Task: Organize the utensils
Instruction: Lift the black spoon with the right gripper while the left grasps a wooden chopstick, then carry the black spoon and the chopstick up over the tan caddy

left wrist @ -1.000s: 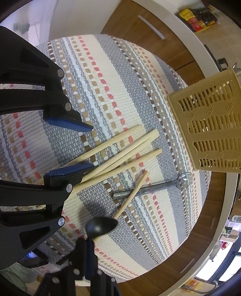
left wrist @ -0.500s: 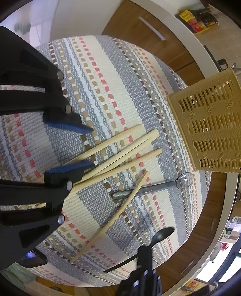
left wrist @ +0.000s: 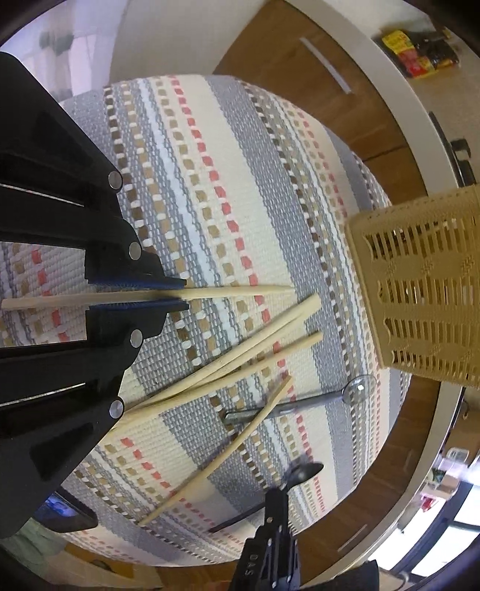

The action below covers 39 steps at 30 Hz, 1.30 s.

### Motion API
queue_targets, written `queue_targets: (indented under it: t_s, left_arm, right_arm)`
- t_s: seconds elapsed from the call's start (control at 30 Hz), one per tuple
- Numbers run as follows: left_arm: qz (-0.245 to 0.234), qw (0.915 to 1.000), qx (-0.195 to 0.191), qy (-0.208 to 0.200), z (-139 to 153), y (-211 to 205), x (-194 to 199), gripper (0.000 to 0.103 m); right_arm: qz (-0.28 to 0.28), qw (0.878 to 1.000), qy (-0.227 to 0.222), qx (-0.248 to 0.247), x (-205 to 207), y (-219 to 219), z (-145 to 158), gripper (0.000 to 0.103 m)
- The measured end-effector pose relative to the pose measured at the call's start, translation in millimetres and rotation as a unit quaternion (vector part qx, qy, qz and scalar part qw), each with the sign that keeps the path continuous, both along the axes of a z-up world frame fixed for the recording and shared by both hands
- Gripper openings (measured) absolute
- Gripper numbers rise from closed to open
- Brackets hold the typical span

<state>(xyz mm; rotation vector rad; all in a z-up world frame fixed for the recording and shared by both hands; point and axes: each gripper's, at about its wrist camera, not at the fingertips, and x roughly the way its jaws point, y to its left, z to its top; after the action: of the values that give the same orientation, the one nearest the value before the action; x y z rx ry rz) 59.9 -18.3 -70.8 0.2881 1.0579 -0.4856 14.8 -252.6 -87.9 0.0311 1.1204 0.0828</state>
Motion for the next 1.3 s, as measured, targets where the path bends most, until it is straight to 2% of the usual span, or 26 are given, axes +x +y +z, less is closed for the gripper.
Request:
queue_targets:
  t_s: [0.07,0.13,0.3,0.37,0.4,0.5,0.57,0.6,0.63,0.7,0.8,0.93,1.07,1.2,1.3]
  left_arm:
    - [-0.01,1.0,0.002,0.0,0.9,-0.7,-1.0,0.01]
    - [-0.015,0.9998,-0.008,0.011,2.9,-2.0,1.4,0.022]
    - [-0.011,0.9995,0.009,0.028,4.3,-9.7,19.1,0.023]
    - [-0.028,0.9986,0.027,0.037,4.6,-16.5,24.2,0.024]
    - [-0.033,0.998,0.033,0.043,4.7,-19.3,26.5,0.027]
    - [-0.05,0.9947,0.069,0.059,5.0,-32.9,33.5,0.027]
    - [-0.066,0.992,0.092,0.055,5.1,-40.8,32.5,0.026]
    - [-0.07,0.9911,0.1,0.054,5.1,-43.8,32.1,0.023]
    - [-0.072,0.9904,0.105,0.054,5.3,-46.7,30.8,0.016]
    - [-0.078,0.9896,0.111,0.048,5.7,-54.2,25.3,0.008]
    - [-0.076,0.9894,0.121,0.025,6.9,-60.6,17.6,0.004]
    - [-0.057,0.9941,0.092,-0.008,22.1,-58.3,9.6,0.004]
    - [-0.029,0.9975,0.039,-0.05,58.9,-49.2,9.2,0.004]
    - [-0.013,0.9938,-0.02,-0.109,102.4,-45.2,9.0,0.004]
    - [0.005,0.9858,-0.046,-0.161,132.5,-48.7,10.2,0.004]
  right_arm:
    - [0.006,1.0,0.004,0.002,1.7,-0.5,0.0,0.006]
    - [0.005,1.0,0.013,0.013,4.6,-3.3,0.2,0.007]
    - [0.008,0.999,0.036,0.03,14.0,-5.6,0.5,0.012]
    - [0.017,0.999,0.044,0.022,17.3,-1.9,1.4,0.015]
    - [0.02,0.998,0.05,0.013,20.1,0.9,1.6,0.016]
    - [0.027,0.997,0.066,-0.02,28.3,11.6,2.1,0.015]
    - [0.029,0.996,0.075,-0.041,34.1,21.0,1.2,0.015]
    - [0.03,0.995,0.077,-0.051,35.0,25.9,2.0,0.012]
    - [0.033,0.995,0.074,-0.053,36.0,30.9,2.1,0.005]
    - [0.038,0.996,0.071,-0.045,36.2,36.4,2.5,0.005]
    - [0.043,0.997,0.05,-0.037,34.1,43.2,5.8,0.005]
    - [0.056,0.998,0.011,-0.019,25.9,45.9,25.7,0.005]
    - [0.064,0.997,-0.036,-0.011,25.2,43.8,60.1,0.005]
    - [0.071,0.994,-0.085,-0.006,21.2,40.7,92.8,0.005]
    - [0.077,0.989,-0.126,-0.005,19.5,40.6,119.8,0.005]
